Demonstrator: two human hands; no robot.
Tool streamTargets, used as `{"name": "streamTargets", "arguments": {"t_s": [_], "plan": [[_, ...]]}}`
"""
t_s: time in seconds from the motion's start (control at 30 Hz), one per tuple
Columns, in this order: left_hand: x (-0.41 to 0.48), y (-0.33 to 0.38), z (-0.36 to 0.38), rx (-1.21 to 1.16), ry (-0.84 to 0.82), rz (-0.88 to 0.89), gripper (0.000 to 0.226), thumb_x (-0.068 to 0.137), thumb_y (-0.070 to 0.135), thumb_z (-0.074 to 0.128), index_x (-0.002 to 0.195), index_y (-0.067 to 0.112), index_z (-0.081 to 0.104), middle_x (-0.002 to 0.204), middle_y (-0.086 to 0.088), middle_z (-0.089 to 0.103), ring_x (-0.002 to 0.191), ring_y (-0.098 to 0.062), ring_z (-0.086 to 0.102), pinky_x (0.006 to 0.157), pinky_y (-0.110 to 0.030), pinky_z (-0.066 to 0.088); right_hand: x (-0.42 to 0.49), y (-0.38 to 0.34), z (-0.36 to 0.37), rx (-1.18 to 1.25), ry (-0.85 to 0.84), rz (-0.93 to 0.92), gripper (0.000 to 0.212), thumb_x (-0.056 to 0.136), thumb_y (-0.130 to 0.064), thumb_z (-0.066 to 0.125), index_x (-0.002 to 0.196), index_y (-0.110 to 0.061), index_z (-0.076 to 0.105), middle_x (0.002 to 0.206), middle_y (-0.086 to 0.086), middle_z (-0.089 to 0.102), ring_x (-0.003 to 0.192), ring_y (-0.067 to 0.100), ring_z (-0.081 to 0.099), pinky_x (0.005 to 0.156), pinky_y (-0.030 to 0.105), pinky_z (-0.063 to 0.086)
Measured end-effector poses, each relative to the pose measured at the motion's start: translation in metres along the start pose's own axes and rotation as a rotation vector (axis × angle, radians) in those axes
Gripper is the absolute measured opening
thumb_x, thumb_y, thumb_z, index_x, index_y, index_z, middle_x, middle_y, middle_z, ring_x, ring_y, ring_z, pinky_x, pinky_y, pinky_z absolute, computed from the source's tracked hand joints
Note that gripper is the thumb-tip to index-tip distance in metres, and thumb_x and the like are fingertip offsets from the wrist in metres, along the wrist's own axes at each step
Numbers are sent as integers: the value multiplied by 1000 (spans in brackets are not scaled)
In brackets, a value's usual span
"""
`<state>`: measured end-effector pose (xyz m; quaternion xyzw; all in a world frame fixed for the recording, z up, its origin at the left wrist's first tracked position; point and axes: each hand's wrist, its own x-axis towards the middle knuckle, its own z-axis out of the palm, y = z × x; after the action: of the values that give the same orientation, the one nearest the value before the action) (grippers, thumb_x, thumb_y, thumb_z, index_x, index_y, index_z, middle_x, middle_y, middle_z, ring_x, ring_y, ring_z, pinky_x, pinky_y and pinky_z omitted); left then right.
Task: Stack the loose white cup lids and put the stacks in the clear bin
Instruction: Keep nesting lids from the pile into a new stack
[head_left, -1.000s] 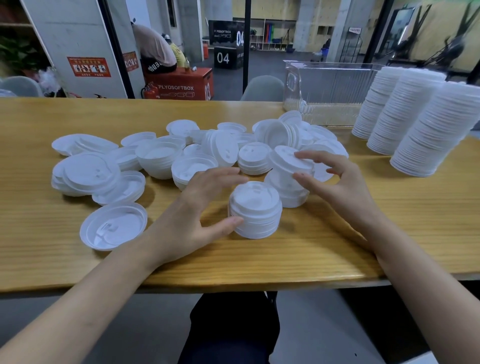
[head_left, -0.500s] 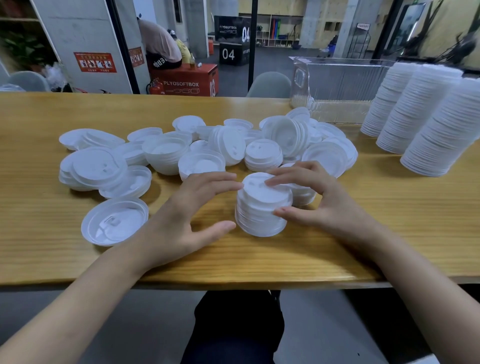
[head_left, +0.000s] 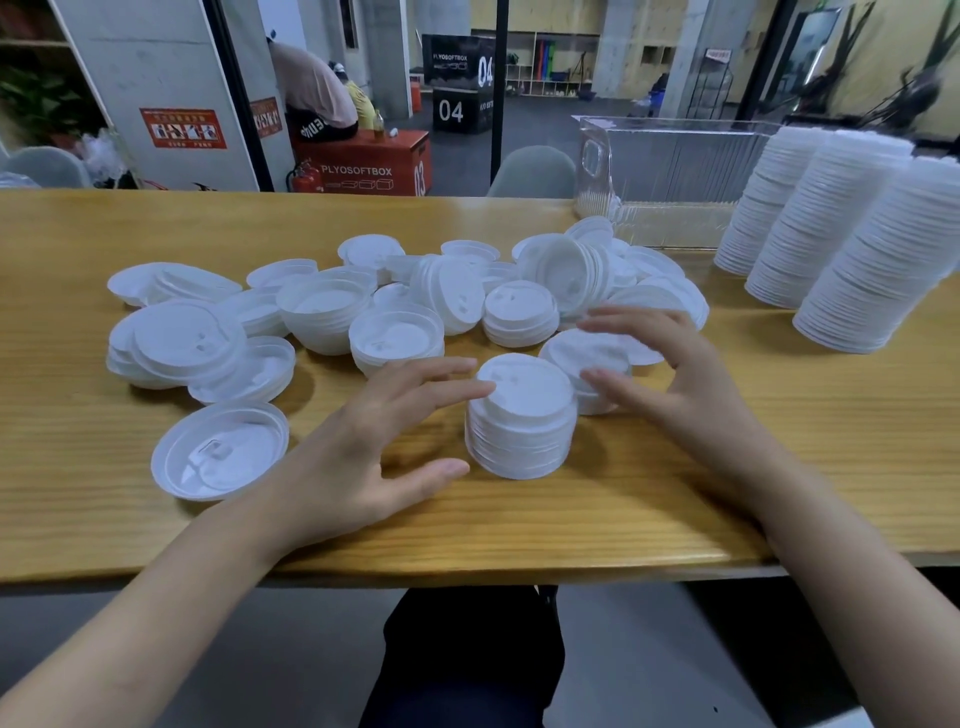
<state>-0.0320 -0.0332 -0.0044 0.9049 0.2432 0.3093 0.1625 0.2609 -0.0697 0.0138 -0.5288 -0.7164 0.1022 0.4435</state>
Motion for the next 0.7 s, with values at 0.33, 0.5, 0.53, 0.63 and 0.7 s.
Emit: {"name": "streamTargets", "arguments": {"t_s": [0.33, 0.5, 0.53, 0.63, 0.7], "plan": [[4, 3, 2, 121, -96, 27, 57, 93, 50, 49, 147, 46, 30, 160, 14, 21, 143, -10, 28, 112, -38, 31, 3, 14, -2, -273, -95, 144, 46, 76, -55, 70, 119, -43, 63, 137, -18, 53, 126, 11, 36, 110, 46, 29], [4, 4, 2, 125, -122, 14, 54, 94, 50, 47, 145, 48, 32, 158, 17, 23, 144, -7, 26, 112, -31, 26, 2, 16, 0, -198, -35, 129, 35, 77, -54, 73, 109, -43, 67, 123, -19, 63, 118, 13, 44, 105, 48, 36], [4, 4, 2, 126, -123, 14, 53, 94, 49, 47, 145, 47, 32, 158, 17, 23, 144, -7, 26, 112, -31, 26, 3, 16, -1, -167, -28, 138, 32, 79, -47, 76, 109, -40, 68, 121, -19, 63, 118, 12, 45, 106, 45, 36], [4, 4, 2, 123, -127, 10, 53, 94, 49, 46, 145, 48, 32, 158, 18, 23, 144, -6, 26, 112, -30, 25, 3, 14, -3, -81, -11, 182, 30, 82, -37, 77, 111, -35, 70, 119, -19, 65, 119, 11, 46, 101, 19, 35], [4, 5, 2, 123, -128, 7, 53, 94, 49, 46, 145, 48, 32, 157, 18, 23, 144, -5, 26, 112, -29, 25, 3, 13, -3, -26, 0, 213, 28, 81, -39, 78, 108, -36, 71, 117, -22, 65, 117, 10, 48, 90, 5, 31]]}}
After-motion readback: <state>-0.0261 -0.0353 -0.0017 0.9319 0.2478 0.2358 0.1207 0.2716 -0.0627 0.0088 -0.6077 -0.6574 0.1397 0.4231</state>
